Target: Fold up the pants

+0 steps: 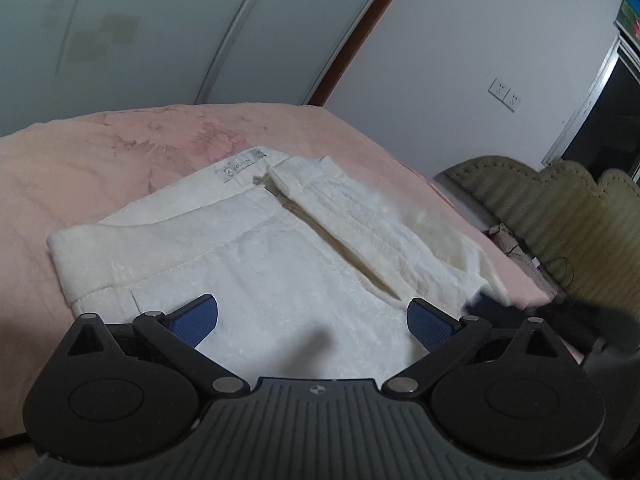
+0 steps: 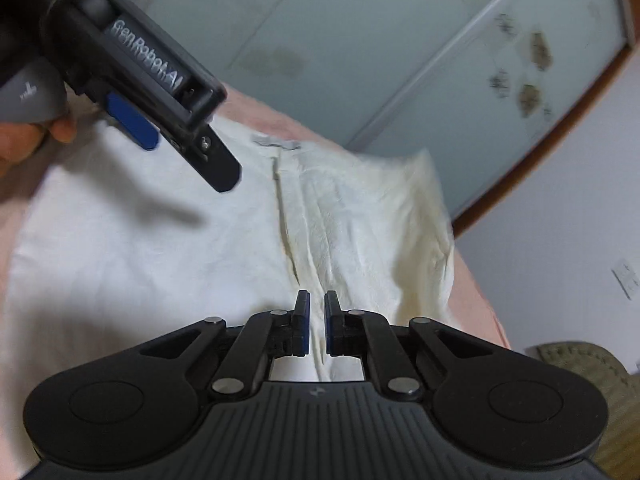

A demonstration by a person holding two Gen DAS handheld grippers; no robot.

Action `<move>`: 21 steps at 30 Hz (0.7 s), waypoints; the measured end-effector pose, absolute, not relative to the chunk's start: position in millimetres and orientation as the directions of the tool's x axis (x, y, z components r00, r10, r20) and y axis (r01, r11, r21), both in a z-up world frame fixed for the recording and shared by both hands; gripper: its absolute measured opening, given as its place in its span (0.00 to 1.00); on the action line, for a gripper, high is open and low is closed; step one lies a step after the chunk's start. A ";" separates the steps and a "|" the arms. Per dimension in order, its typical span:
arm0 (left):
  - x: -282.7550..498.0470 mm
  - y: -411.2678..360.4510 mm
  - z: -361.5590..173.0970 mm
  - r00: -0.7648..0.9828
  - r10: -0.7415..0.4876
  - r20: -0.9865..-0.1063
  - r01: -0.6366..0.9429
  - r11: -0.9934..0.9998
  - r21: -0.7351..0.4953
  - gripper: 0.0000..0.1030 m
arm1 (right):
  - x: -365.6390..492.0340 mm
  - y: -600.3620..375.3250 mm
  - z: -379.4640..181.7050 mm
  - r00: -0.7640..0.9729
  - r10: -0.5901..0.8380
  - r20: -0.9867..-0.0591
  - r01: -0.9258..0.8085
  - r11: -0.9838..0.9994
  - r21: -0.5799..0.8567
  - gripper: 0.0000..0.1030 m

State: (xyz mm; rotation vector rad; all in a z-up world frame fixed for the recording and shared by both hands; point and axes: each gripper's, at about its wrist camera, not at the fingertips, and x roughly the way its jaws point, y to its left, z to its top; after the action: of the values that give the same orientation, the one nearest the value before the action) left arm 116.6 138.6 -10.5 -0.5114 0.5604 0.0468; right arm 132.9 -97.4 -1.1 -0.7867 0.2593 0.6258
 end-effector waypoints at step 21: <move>119.6 109.7 -31.8 0.869 -0.009 -0.494 -0.129 0.961 -0.245 0.99 | 437.8 -169.0 -23.7 0.306 0.566 -0.766 -0.559 0.758 0.337 0.87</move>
State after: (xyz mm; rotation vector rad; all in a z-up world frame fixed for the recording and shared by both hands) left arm 119.6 109.7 -31.8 -0.2760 0.5150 0.0634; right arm 437.8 -169.0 -23.7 0.0081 1.0163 0.7437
